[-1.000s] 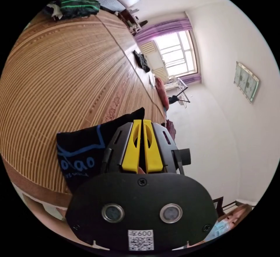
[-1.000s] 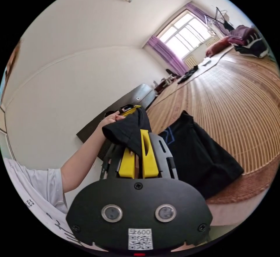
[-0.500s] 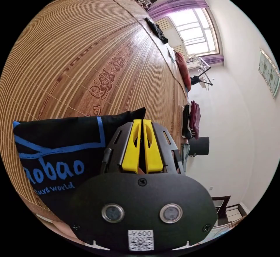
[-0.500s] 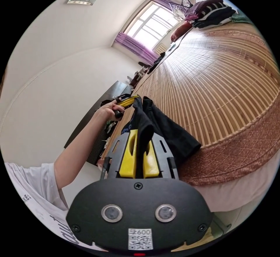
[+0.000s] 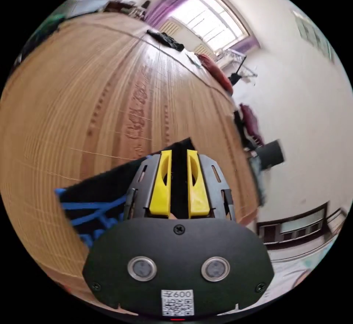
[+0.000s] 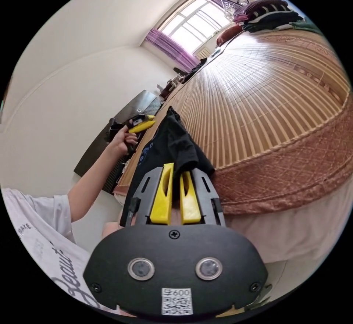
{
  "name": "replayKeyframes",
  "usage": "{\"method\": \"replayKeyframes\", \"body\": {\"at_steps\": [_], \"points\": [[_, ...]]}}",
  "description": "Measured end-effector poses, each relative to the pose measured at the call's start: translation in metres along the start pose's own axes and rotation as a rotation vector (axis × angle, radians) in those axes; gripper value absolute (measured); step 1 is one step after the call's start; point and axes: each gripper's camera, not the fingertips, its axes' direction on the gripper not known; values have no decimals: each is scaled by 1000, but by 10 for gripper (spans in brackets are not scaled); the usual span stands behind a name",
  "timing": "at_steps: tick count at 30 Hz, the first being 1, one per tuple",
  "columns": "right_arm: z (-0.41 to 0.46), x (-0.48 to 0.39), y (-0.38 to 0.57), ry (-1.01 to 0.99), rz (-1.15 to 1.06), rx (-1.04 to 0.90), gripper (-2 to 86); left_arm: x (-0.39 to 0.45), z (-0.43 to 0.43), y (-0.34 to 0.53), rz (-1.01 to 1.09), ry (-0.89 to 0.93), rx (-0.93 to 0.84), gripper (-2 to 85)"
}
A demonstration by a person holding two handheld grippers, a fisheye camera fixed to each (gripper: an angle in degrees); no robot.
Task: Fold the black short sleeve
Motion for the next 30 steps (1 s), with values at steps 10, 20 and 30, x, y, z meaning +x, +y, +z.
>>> {"method": "replayKeyframes", "body": {"at_steps": [10,20,30], "points": [[39,-109,-16,284,-389,-348,-8,-27,28,133,442,-552,-147,3],[148,-124,-128,271,-481,-641,-8,-49,-49,252,279,-633,-113,1],[118,-137,-167,336,-397,-305,-7,-72,-190,365,141,-400,-15,3]]}}
